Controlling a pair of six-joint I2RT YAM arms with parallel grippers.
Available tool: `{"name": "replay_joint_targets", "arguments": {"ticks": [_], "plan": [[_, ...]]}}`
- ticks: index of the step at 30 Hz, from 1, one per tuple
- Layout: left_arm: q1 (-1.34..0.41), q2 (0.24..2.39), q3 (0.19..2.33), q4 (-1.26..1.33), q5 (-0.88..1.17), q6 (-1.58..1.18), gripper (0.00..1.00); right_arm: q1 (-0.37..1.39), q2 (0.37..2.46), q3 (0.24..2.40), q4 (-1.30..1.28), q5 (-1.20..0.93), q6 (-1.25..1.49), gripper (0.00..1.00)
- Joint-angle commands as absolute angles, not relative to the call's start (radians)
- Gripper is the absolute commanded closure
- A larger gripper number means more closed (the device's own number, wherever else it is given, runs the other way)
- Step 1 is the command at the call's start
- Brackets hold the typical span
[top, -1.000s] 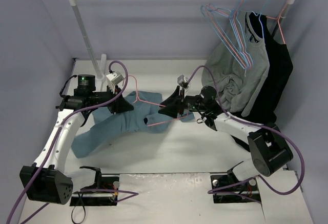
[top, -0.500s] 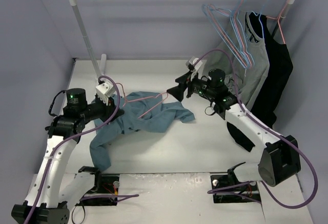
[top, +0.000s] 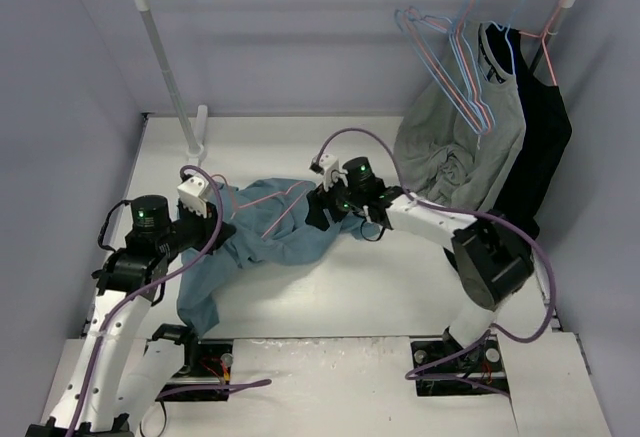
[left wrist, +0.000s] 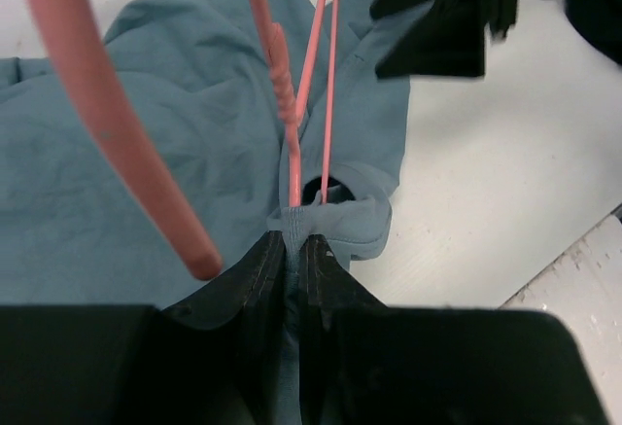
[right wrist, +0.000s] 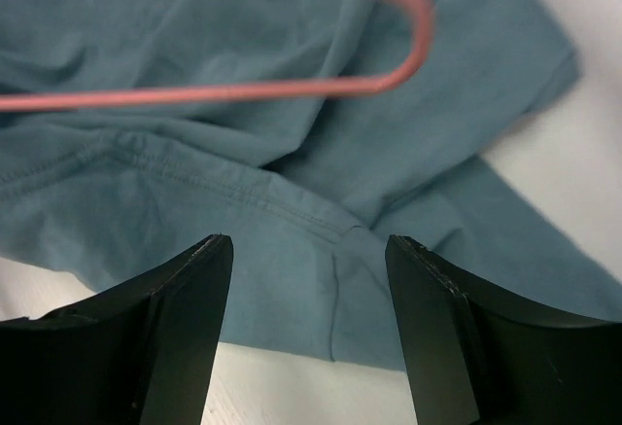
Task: Place the t-shirt on the hanger
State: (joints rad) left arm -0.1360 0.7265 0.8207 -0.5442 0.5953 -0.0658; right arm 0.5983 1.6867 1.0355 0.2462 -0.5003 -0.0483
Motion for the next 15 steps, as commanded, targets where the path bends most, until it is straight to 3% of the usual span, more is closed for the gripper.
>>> {"name": "replay_joint_targets", "arguments": {"ticks": [1, 8, 11, 13, 14, 15], "plan": [[-0.144, 0.706, 0.861, -0.434, 0.546, -0.136, 1.00, 0.612, 1.718, 1.057, 0.310, -0.488, -0.060, 0.34], [-0.153, 0.701, 0.891, -0.479, 0.456, -0.160, 1.00, 0.612, 1.827, 1.078, 0.307, -0.495, -0.113, 0.34], [-0.155, 0.701, 0.891, -0.482, 0.449, -0.170, 1.00, 0.612, 1.847, 1.068, 0.328, -0.502, -0.129, 0.39], [-0.153, 0.707, 0.896, -0.483, 0.434, -0.170, 1.00, 0.612, 1.850, 1.075, 0.333, -0.496, -0.146, 0.56], [-0.155, 0.710, 0.899, -0.485, 0.427, -0.166, 1.00, 0.612, 1.845, 1.084, 0.327, -0.483, -0.150, 0.74], [-0.155, 0.715, 0.914, -0.485, 0.396, -0.158, 1.00, 0.606, 1.827, 1.110, 0.327, -0.467, -0.155, 0.83]]}}
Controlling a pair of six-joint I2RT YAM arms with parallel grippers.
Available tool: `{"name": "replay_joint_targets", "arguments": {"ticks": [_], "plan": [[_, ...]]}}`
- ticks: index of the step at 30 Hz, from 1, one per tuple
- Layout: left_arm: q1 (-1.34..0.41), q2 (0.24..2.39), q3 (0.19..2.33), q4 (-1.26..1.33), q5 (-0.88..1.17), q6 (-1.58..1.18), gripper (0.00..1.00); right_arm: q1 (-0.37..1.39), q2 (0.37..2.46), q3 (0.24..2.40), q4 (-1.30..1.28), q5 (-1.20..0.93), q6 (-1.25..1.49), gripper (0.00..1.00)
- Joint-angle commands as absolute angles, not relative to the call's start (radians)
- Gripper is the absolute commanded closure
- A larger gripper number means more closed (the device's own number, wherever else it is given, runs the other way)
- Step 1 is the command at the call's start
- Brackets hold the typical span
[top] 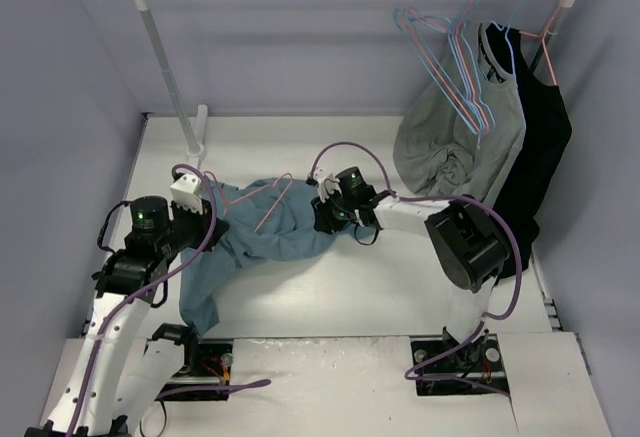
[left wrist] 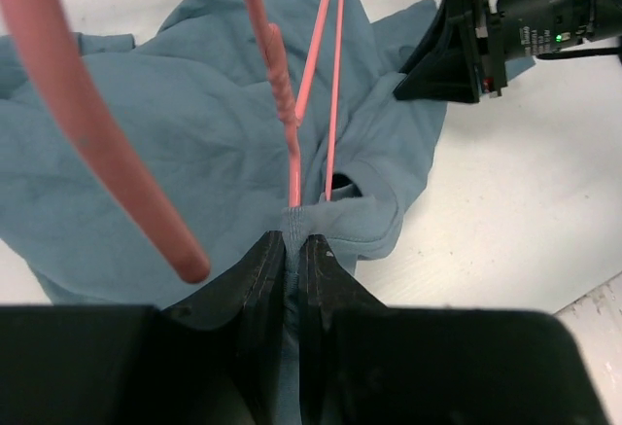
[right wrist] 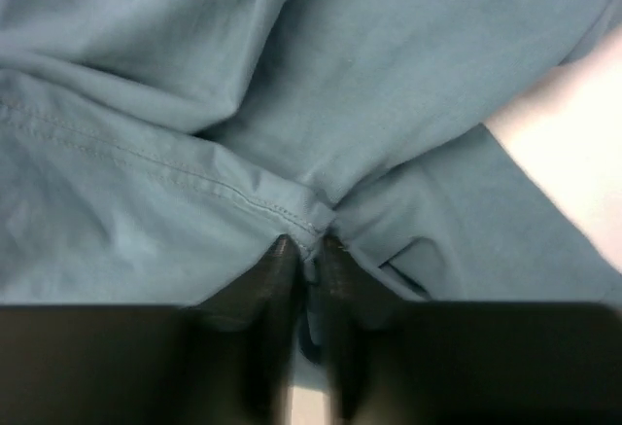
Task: Place the t-shirt on the hanger
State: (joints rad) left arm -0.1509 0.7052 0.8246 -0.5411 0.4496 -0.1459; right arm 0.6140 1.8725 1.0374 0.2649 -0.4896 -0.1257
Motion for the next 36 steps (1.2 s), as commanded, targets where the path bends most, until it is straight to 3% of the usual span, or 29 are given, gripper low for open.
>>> {"name": "replay_joint_targets", "arguments": {"ticks": [1, 3, 10, 14, 19, 20, 23, 28, 36], "plan": [[-0.153, 0.732, 0.926, -0.485, 0.382, -0.150, 1.00, 0.601, 1.815, 1.129, 0.321, -0.453, -0.167, 0.90], [-0.153, 0.761, 0.962, -0.477, 0.365, -0.126, 1.00, 0.588, 1.778, 1.185, 0.301, -0.416, -0.173, 1.00], [-0.150, 0.980, 1.299, -0.440, 0.360, -0.069, 1.00, 0.506, 1.597, 1.378, 0.241, -0.233, -0.224, 1.00], [-0.152, 1.022, 1.460, -0.379, 0.417, -0.072, 1.00, 0.500, 1.448, 1.275, 0.267, -0.160, -0.227, 1.00], [-0.155, 1.005, 1.410, -0.319, 0.537, -0.071, 1.00, 0.521, 1.270, 1.011, 0.190, -0.085, -0.085, 1.00], [-0.155, 0.994, 1.375, -0.307, 0.564, -0.074, 1.00, 0.523, 1.246, 0.962, 0.183, -0.084, -0.052, 0.91], [-0.163, 0.942, 1.203, -0.253, 0.652, -0.106, 1.00, 0.531, 1.155, 0.835, 0.127, -0.072, 0.073, 0.40], [-0.204, 0.882, 0.943, -0.238, 0.678, -0.175, 1.00, 0.535, 1.085, 0.779, 0.106, -0.078, 0.181, 0.36], [-0.250, 0.761, 0.764, -0.337, 0.525, -0.270, 1.00, 0.603, 1.299, 0.900, 0.083, -0.043, 0.426, 0.41]]}}
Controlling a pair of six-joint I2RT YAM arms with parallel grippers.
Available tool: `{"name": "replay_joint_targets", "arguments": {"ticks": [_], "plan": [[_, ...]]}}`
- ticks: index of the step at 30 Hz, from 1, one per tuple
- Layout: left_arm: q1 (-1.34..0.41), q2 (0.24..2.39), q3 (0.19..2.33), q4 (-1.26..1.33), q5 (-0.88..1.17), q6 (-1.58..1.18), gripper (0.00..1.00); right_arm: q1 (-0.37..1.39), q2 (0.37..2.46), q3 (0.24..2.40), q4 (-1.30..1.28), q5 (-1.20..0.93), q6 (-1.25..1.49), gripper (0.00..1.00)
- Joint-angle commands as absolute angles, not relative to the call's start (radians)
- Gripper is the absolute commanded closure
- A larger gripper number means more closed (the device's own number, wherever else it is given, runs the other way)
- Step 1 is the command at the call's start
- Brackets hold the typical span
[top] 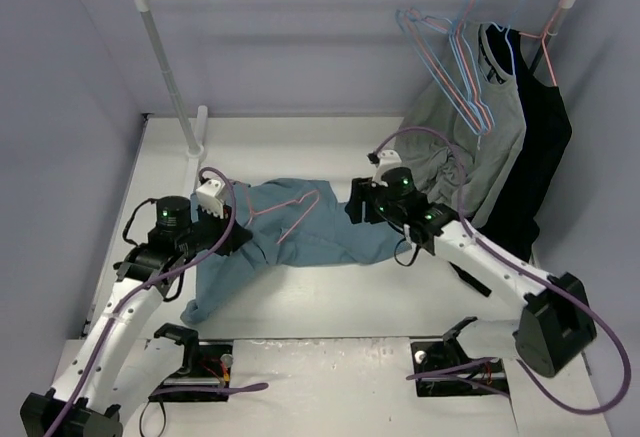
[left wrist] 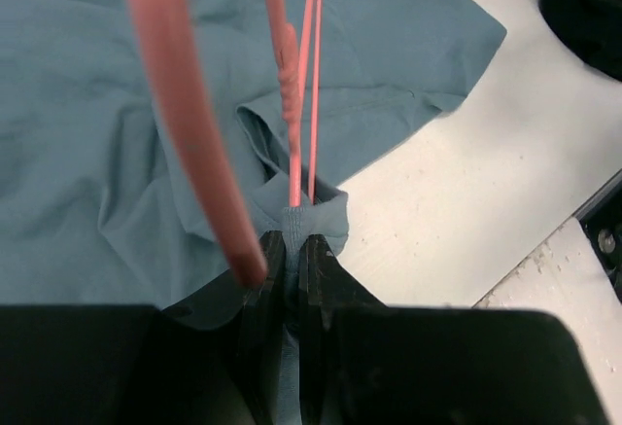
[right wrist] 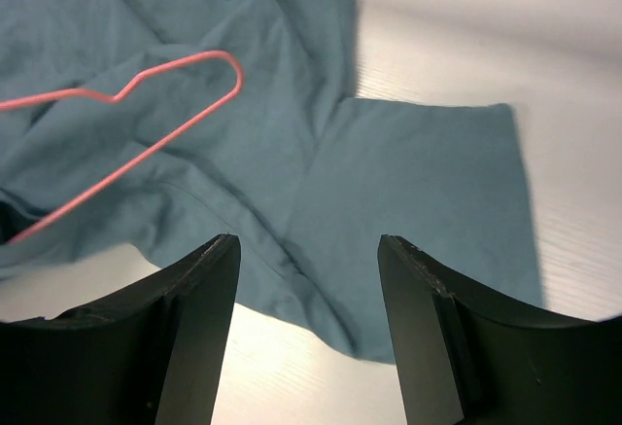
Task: Place the t-shirt on the hanger
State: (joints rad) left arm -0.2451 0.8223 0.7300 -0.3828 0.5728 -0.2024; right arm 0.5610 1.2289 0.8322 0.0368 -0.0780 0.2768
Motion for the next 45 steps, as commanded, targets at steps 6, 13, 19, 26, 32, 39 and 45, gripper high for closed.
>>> {"name": "replay_joint_targets", "arguments": {"ticks": [6, 13, 19, 26, 32, 39, 45], "plan": [[-0.252, 0.674, 0.715, -0.417, 0.327, -0.357, 1.00, 0.764, 1.456, 0.969, 0.113, 0.076, 0.603, 0.41], [-0.252, 0.657, 0.700, -0.449, 0.219, -0.460, 1.00, 0.859, 1.626, 1.058, 0.205, 0.022, 0.666, 0.42], [-0.253, 0.646, 0.678, -0.486, 0.222, -0.505, 1.00, 0.874, 1.736, 1.164, 0.213, 0.015, 0.664, 0.41], [-0.253, 0.620, 0.661, -0.494, 0.239, -0.509, 1.00, 0.899, 1.859, 1.270, 0.198, 0.009, 0.655, 0.41], [-0.255, 0.620, 0.669, -0.494, 0.249, -0.500, 1.00, 0.923, 1.931, 1.335, 0.126, 0.009, 0.614, 0.41], [-0.253, 0.617, 0.683, -0.491, 0.261, -0.477, 1.00, 0.942, 1.939, 1.307, 0.049, -0.009, 0.583, 0.45], [-0.253, 0.614, 0.698, -0.479, 0.278, -0.442, 1.00, 0.942, 1.899, 1.259, 0.032, 0.067, 0.552, 0.75]]}}
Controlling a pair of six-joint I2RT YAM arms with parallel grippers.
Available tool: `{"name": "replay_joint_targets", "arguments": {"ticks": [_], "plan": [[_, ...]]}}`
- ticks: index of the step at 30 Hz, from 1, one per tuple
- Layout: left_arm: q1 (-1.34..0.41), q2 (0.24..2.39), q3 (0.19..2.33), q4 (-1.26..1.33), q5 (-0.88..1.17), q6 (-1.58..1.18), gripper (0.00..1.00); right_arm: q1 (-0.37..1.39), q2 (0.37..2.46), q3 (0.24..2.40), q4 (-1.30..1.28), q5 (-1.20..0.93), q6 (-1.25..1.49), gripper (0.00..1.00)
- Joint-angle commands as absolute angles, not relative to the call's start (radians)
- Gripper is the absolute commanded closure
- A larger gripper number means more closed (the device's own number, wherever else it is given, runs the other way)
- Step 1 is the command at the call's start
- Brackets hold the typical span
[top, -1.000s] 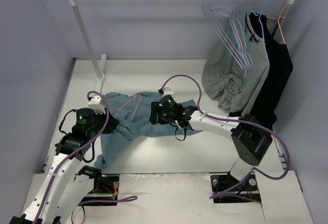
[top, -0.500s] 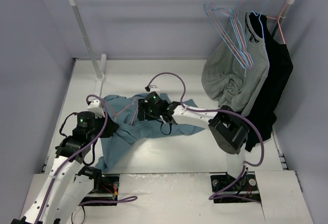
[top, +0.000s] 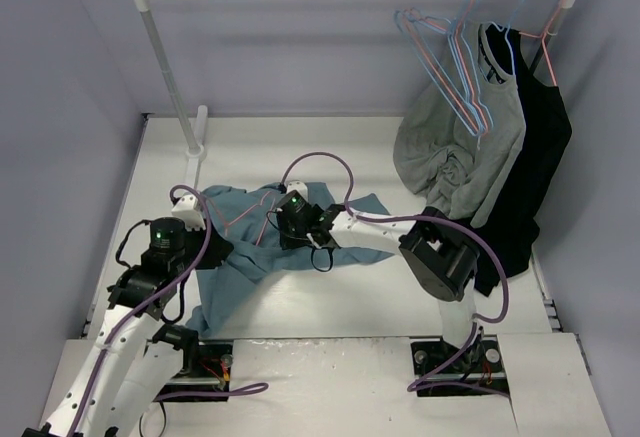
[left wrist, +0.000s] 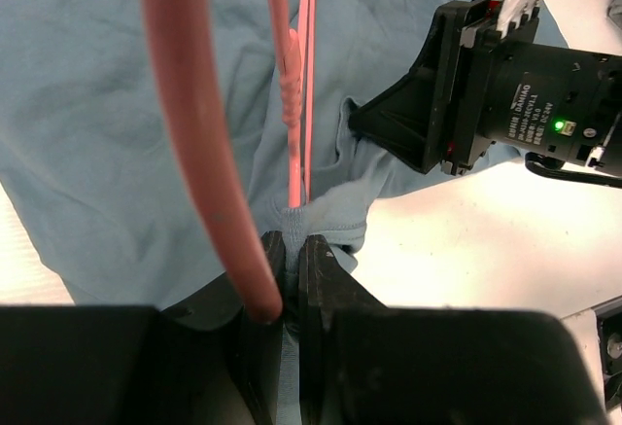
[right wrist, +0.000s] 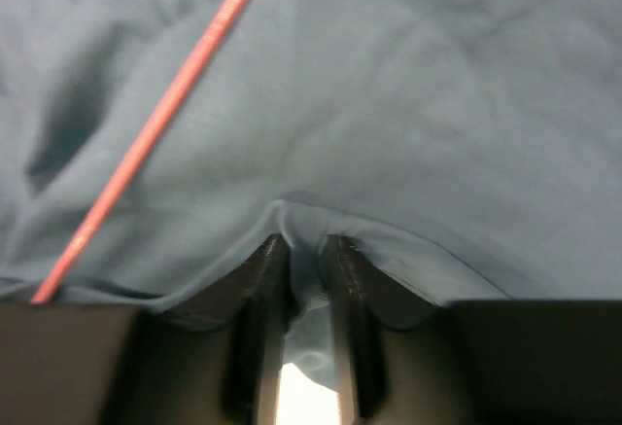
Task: Place the t-shirt on the hanger
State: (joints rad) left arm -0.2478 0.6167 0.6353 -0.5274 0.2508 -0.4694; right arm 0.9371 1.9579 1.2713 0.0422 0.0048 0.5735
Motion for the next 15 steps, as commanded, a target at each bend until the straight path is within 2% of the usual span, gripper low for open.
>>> {"name": "replay_joint_targets", "arguments": {"ticks": [1, 2, 3, 5, 9, 15], "plan": [[-0.253, 0.612, 0.704, -0.477, 0.287, -0.436, 1.00, 0.940, 1.881, 1.250, 0.029, 0.080, 0.537, 0.78], [-0.253, 0.611, 0.710, -0.474, 0.293, -0.424, 1.00, 0.939, 1.870, 1.246, 0.025, 0.103, 0.526, 0.81], [-0.255, 0.609, 0.713, -0.472, 0.298, -0.419, 1.00, 0.934, 1.853, 1.243, 0.020, 0.112, 0.516, 0.90], [-0.255, 0.604, 0.721, -0.457, 0.319, -0.403, 1.00, 0.927, 1.835, 1.229, 0.015, 0.124, 0.486, 1.00], [-0.255, 0.586, 0.729, -0.431, 0.386, -0.371, 1.00, 0.901, 1.784, 1.194, 0.011, 0.135, 0.457, 1.00], [-0.255, 0.523, 0.719, -0.402, 0.501, -0.315, 1.00, 0.749, 1.668, 1.092, 0.040, 0.092, 0.425, 1.00]]}}
